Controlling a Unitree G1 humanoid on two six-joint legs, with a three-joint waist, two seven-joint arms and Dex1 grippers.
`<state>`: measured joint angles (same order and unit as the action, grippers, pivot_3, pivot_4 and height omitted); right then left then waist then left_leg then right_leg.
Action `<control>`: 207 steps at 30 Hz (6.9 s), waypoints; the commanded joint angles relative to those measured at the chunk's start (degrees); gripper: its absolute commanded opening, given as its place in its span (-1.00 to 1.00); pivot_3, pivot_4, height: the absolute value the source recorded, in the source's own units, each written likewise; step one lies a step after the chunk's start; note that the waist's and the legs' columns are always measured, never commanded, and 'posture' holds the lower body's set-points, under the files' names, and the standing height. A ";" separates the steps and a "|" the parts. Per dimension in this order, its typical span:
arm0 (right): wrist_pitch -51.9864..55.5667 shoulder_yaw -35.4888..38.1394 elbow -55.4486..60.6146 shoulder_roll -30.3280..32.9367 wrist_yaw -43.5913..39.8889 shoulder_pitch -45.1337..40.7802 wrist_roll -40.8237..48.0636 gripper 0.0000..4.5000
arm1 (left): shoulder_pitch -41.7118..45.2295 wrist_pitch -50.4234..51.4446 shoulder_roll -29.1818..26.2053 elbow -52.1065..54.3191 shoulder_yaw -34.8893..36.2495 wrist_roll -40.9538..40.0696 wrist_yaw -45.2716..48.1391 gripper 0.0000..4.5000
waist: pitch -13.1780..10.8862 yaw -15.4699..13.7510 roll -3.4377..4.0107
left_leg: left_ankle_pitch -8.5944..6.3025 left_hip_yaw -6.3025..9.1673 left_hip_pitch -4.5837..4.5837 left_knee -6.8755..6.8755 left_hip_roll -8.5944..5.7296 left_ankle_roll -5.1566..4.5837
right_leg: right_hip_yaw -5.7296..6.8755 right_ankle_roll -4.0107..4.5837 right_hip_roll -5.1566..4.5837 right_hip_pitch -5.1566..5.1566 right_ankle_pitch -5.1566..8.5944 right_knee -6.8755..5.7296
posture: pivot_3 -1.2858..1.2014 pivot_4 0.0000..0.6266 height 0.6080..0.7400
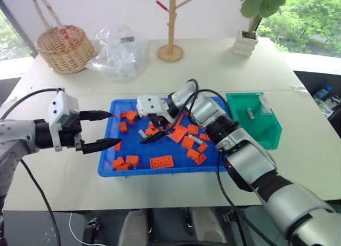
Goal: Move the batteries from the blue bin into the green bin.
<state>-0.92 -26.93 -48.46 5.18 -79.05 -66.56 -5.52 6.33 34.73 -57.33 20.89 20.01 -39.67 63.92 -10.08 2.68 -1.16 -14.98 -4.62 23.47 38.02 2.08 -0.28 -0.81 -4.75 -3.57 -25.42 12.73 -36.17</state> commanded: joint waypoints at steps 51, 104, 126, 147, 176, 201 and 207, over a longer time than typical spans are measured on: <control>51.70 48.42 66.80 41.05 21.46 42.63 13.00 -0.03 | 15.19 -4.13 7.83 -6.78 -13.85 2.71 0.63 1.00 | -0.03 -0.61 0.01 | -0.14 -0.24 -0.03 0.02 -0.23 -0.17 | 0.25 0.20 -0.44 0.02 0.11 0.19 | 0.03 -0.52 0.93; -25.11 -6.09 -10.25 16.01 -9.80 -4.75 -6.66 0.98 | 9.18 -0.29 9.00 3.19 -7.23 0.37 -6.43 1.00 | -0.17 -1.56 -0.25 | -0.02 -0.13 -0.10 0.14 0.07 0.02 | 0.27 0.17 -0.03 0.14 0.12 -0.01 | 0.03 -0.52 0.93; -20.20 -3.84 -15.41 10.42 -13.45 -6.96 -7.49 0.98 | 11.64 -0.27 9.37 2.22 -8.45 0.63 -6.90 1.00 | -0.13 -0.17 -0.28 | -0.02 0.00 -0.98 -0.05 0.21 0.08 | 0.28 0.21 -0.02 0.93 0.13 0.03 | 0.03 -0.52 0.93; -12.74 -15.96 -14.11 12.43 -13.45 -12.51 6.60 0.98 | 11.34 -0.30 9.53 2.89 -7.80 0.46 -8.12 1.00 | -0.17 -0.14 -0.23 | -0.03 -0.03 -0.49 -0.10 0.33 0.09 | 0.28 0.21 -0.02 0.42 0.12 0.01 | 0.03 -0.52 0.93; -18.39 -4.76 -21.47 9.24 -12.58 -9.52 -5.57 -0.10 | 10.86 -0.31 8.96 3.12 -7.34 0.41 -7.96 1.00 | -0.18 -0.12 -0.23 | 0.00 -0.05 -0.06 -0.03 0.29 0.13 | 0.31 0.06 0.01 -0.01 0.00 -0.04 | 0.03 -0.52 0.93; 36.78 6.30 43.90 11.44 9.12 17.36 -3.74 0.39 | 10.18 -1.27 8.28 1.39 -9.86 1.10 -3.64 1.00 | -0.16 -0.74 -0.26 | 0.01 0.03 0.05 0.02 0.20 0.16 | 0.40 0.22 -0.25 0.01 0.07 0.01 | 0.03 -0.52 0.93; 52.82 6.87 59.93 15.68 14.50 26.73 -1.33 0.39 | 10.85 -2.95 6.19 -2.40 -9.91 2.27 0.76 1.00 | -0.16 0.00 -0.26 | 0.01 0.02 -0.04 0.02 0.24 0.15 | 0.45 0.27 0.00 0.00 0.10 0.02 | 0.03 -0.52 0.93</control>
<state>48.61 -21.54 6.92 21.42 -66.48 -38.94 -8.51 16.36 33.20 -50.41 18.73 9.65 -37.70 63.62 -10.24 2.68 -1.42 -14.96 -4.63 23.41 38.04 2.38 -0.13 -0.38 -4.44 -3.50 -25.42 12.81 -36.15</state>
